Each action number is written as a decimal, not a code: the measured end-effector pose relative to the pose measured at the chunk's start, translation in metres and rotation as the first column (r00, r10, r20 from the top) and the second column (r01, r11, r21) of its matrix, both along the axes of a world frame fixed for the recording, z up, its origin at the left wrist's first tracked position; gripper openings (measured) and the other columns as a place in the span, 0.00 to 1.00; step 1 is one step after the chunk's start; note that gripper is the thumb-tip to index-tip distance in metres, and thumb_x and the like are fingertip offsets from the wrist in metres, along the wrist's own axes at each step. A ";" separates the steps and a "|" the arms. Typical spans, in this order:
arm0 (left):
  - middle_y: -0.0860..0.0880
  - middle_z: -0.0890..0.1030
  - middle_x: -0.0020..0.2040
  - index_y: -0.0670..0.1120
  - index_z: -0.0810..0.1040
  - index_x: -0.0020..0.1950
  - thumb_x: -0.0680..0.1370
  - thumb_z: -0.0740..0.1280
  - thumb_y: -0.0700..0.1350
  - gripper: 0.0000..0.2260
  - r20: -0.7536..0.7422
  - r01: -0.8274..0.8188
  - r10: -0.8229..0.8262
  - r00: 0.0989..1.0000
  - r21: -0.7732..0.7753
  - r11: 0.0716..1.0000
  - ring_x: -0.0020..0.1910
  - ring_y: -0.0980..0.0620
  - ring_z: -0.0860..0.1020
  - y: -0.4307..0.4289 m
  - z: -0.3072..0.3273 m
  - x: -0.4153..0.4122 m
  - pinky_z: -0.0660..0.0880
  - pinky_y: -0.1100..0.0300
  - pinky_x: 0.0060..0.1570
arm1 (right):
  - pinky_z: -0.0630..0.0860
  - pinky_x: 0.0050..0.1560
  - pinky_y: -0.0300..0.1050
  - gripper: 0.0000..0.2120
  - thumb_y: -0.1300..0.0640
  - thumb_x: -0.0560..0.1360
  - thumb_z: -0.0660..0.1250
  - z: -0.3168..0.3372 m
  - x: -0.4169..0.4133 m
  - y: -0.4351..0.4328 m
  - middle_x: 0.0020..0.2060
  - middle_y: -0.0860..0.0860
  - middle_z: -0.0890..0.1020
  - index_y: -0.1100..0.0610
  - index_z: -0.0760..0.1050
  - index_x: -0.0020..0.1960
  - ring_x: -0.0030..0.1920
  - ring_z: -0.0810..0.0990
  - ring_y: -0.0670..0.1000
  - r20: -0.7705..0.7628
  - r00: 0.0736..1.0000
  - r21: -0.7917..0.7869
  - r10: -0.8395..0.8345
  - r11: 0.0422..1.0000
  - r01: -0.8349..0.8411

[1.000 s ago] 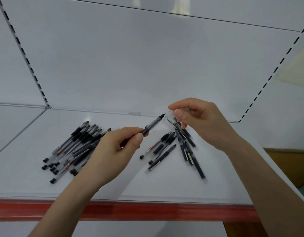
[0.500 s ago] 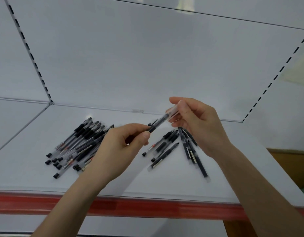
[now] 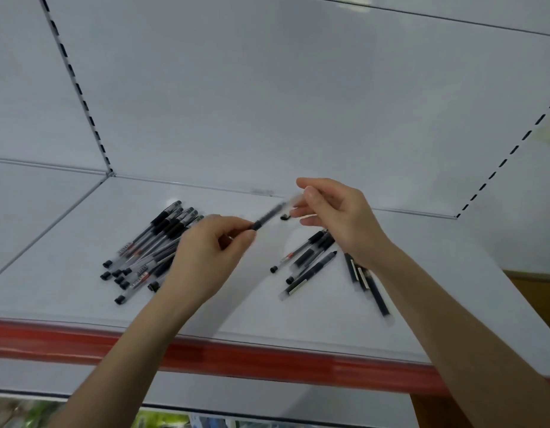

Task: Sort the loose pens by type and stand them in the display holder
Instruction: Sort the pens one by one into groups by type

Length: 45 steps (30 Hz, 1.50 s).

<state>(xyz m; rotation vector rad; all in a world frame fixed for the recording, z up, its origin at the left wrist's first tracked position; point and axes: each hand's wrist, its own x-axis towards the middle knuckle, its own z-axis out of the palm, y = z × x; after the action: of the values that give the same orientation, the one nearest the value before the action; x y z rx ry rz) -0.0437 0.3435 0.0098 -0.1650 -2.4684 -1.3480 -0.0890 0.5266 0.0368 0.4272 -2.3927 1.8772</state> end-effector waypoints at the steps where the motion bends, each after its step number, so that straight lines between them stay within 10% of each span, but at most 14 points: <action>1: 0.49 0.79 0.38 0.46 0.81 0.45 0.74 0.66 0.41 0.05 -0.021 -0.064 0.063 0.998 -0.080 0.995 0.38 0.50 0.74 -0.009 -0.003 -0.003 0.67 0.65 0.36 | 0.79 0.46 0.40 0.09 0.62 0.78 0.59 -0.003 -0.009 0.002 0.43 0.54 0.81 0.59 0.74 0.57 0.38 0.81 0.43 -0.004 1.000 0.052 -0.022 0.998 0.022; 7: 0.37 0.76 0.45 0.38 0.79 0.54 0.75 0.63 0.36 0.10 -0.021 -0.341 0.357 0.934 -0.357 0.870 0.47 0.37 0.74 -0.057 -0.023 -0.011 0.67 0.54 0.46 | 0.66 0.52 0.30 0.11 0.62 0.77 0.63 -0.029 -0.057 0.012 0.56 0.54 0.80 0.60 0.77 0.57 0.55 0.76 0.49 -0.112 0.994 0.621 -0.006 0.780 0.075; 16: 0.34 0.78 0.48 0.37 0.79 0.55 0.73 0.63 0.33 0.12 -0.079 -0.358 0.361 0.929 -0.437 0.825 0.48 0.33 0.75 -0.064 -0.034 -0.011 0.71 0.46 0.48 | 0.70 0.57 0.48 0.13 0.56 0.78 0.60 -0.034 -0.074 -0.009 0.56 0.56 0.77 0.57 0.76 0.60 0.59 0.72 0.55 -0.110 0.974 0.933 0.200 0.358 0.032; 24: 0.44 0.82 0.43 0.41 0.81 0.47 0.75 0.65 0.40 0.06 -0.062 -0.001 -0.022 0.998 -0.357 0.934 0.43 0.47 0.78 0.000 -0.014 -0.015 0.73 0.59 0.45 | 0.70 0.44 0.31 0.08 0.60 0.78 0.61 -0.017 -0.048 0.025 0.43 0.53 0.79 0.62 0.76 0.52 0.40 0.75 0.45 -0.265 0.950 0.416 -0.168 0.868 0.269; 37: 0.43 0.80 0.49 0.41 0.77 0.50 0.77 0.59 0.43 0.09 0.187 0.178 -0.060 0.981 -0.717 0.674 0.47 0.43 0.77 0.075 -0.021 -0.062 0.73 0.55 0.43 | 0.77 0.49 0.49 0.05 0.60 0.75 0.64 -0.017 0.007 0.098 0.35 0.46 0.80 0.52 0.75 0.41 0.41 0.79 0.49 -0.140 0.899 0.259 -0.416 0.860 0.439; 45: 0.51 0.79 0.39 0.46 0.71 0.45 0.77 0.61 0.42 0.01 0.119 0.182 -0.163 0.979 -0.170 0.968 0.40 0.52 0.78 0.049 0.004 -0.020 0.71 0.67 0.35 | 0.78 0.38 0.34 0.06 0.65 0.75 0.64 0.005 0.015 0.074 0.33 0.48 0.83 0.55 0.75 0.48 0.36 0.82 0.43 -0.038 0.938 -0.186 -0.346 0.924 0.333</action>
<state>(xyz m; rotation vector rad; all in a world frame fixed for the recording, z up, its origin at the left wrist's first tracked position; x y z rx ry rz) -0.0641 0.3922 0.0137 -0.3693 -2.7183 -1.2243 -0.0736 0.6011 0.0414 0.0555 -2.0688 1.8561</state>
